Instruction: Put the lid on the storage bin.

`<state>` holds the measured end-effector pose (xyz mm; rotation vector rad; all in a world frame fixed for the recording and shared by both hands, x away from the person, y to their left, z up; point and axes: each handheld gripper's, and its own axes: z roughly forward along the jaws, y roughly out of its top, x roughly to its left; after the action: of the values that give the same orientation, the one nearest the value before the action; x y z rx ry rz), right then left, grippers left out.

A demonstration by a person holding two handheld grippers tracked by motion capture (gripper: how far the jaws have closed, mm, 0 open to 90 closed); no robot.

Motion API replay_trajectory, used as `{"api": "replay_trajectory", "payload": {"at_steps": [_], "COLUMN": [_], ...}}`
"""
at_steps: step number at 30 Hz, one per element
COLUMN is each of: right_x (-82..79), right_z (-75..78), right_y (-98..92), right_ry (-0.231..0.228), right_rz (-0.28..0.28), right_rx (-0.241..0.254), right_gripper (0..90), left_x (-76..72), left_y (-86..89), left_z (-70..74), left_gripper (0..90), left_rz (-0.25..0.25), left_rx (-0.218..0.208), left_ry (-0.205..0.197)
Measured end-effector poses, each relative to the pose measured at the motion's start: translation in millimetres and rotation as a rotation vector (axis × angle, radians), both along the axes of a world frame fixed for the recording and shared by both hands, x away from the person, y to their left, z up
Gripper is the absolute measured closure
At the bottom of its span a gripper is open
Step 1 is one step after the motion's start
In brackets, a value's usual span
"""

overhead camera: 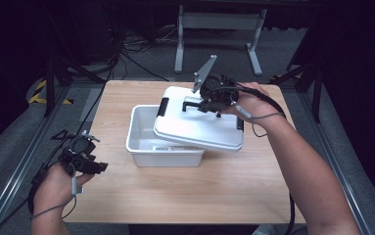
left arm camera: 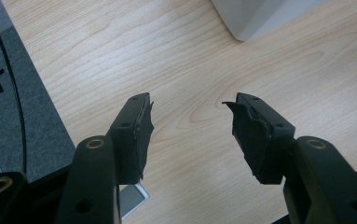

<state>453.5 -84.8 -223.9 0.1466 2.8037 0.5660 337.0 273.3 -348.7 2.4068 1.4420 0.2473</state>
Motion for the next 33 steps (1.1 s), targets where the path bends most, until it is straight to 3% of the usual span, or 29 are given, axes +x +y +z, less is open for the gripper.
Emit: {"api": "replay_trajectory", "payload": {"at_steps": [9, 18, 33], "right_x": [5.6, 13.0, 19.1], "right_z": [-2.3, -7.3, -31.7], "right_y": [30.1, 53.4, 84.5], "right_ry": [0.007, 0.041, 0.059], "right_rz": [0.038, 0.074, 0.135], "right_rx": [-0.01, 0.029, 0.007], "right_gripper": [83.9, 83.8, 83.8], "left_x": [0.9, -0.8, 0.9], "left_y": [1.7, 1.7, -1.0], "left_z": [0.2, 4.9, 4.8], "left_gripper": [47.8, 47.7, 47.7], "left_rz": [-0.003, -0.02, -0.034], "left_rx": [-0.005, -0.023, -0.04], "left_ry": [-0.006, -0.021, -0.018]}}
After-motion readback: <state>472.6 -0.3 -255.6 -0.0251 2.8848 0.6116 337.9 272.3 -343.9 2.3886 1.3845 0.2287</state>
